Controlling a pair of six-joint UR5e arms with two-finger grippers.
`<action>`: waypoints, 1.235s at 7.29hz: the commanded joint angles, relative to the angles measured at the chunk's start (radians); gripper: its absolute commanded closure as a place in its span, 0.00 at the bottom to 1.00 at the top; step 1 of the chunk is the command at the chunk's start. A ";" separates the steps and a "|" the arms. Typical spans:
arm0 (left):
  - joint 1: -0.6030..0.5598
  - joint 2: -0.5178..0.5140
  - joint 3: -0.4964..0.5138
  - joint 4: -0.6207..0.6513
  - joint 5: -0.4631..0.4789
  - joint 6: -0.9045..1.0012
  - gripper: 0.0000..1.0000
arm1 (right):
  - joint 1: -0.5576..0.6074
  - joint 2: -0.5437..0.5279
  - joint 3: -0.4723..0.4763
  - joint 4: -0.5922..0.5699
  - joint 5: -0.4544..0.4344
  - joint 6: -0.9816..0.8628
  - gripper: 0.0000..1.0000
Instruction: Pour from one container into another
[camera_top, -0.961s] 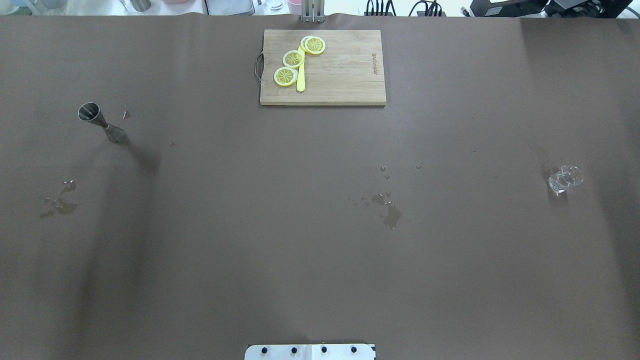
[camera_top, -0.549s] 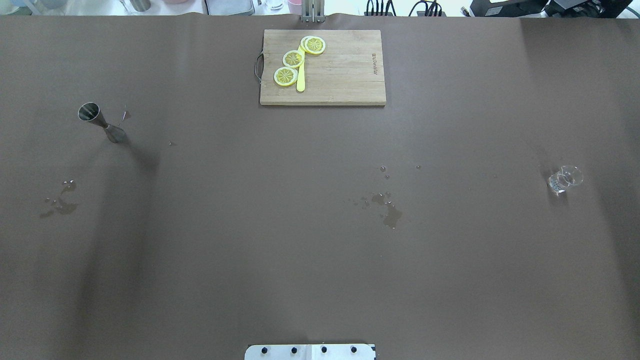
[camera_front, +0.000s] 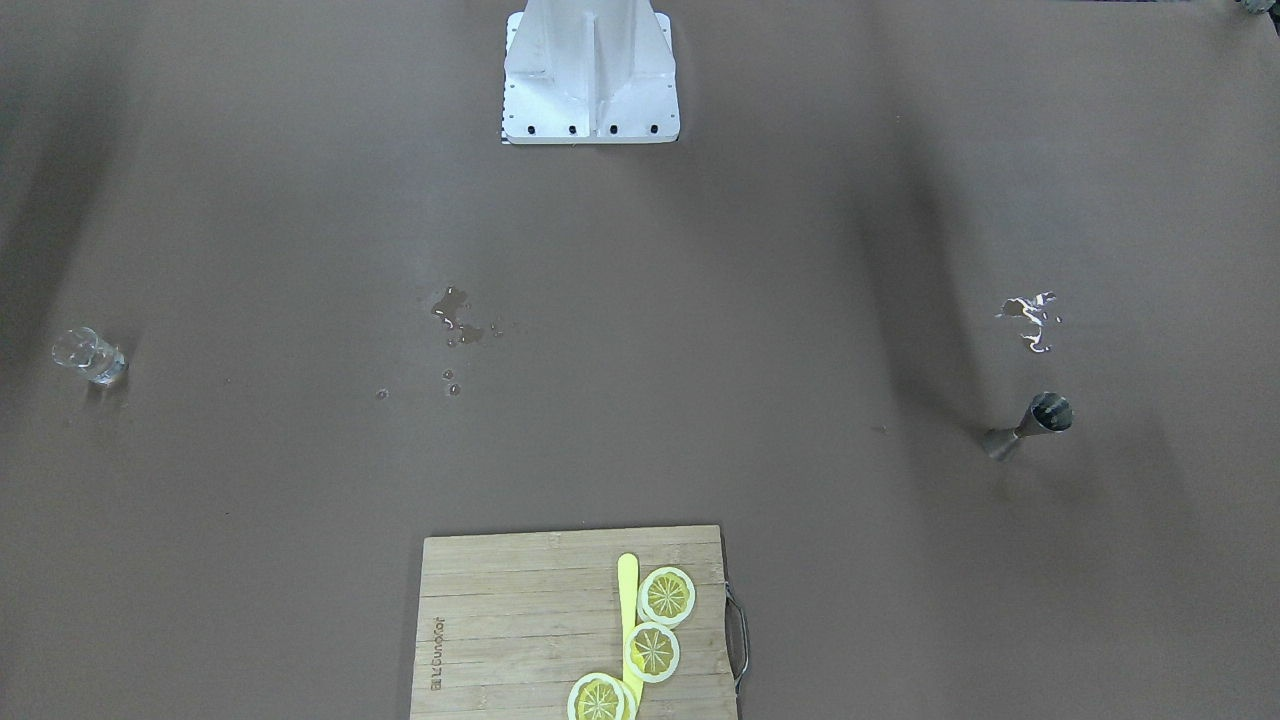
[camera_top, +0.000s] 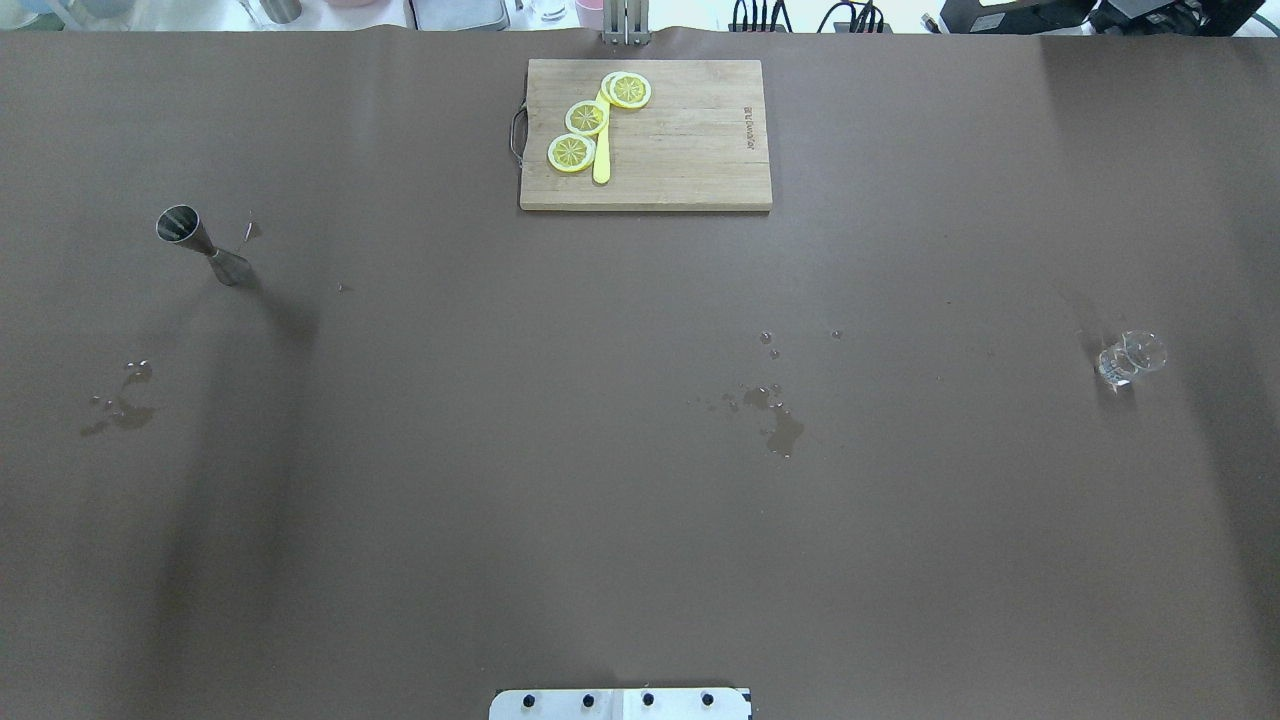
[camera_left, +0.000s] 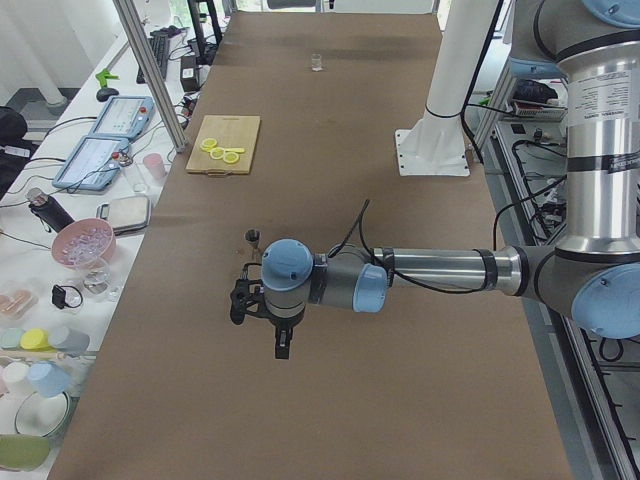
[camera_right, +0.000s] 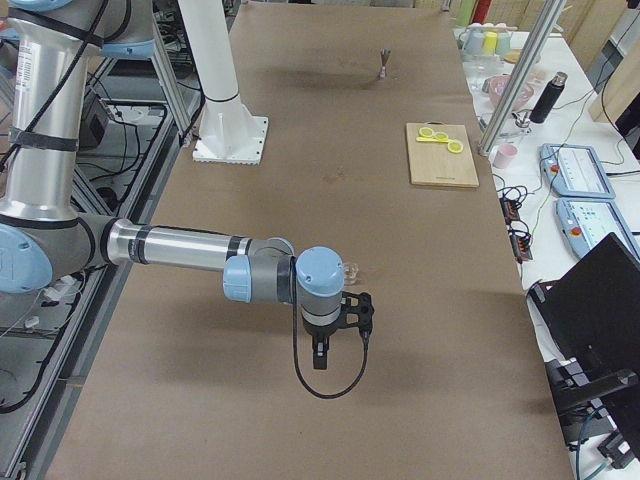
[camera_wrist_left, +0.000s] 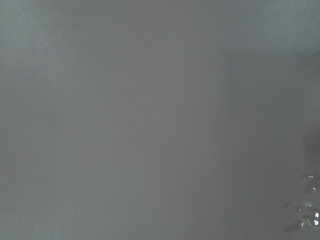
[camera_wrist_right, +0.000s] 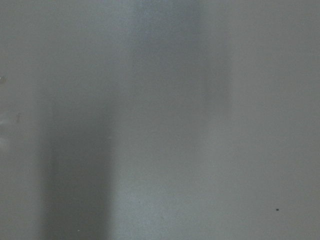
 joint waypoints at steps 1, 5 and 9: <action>0.000 0.000 -0.004 0.000 0.000 0.000 0.02 | 0.000 -0.001 0.001 -0.003 -0.005 0.000 0.00; 0.000 -0.003 -0.005 -0.002 0.000 0.000 0.02 | 0.000 -0.003 0.001 -0.011 0.000 0.000 0.00; 0.000 -0.003 -0.001 -0.022 0.000 0.000 0.02 | 0.000 -0.006 0.001 -0.011 0.000 0.000 0.00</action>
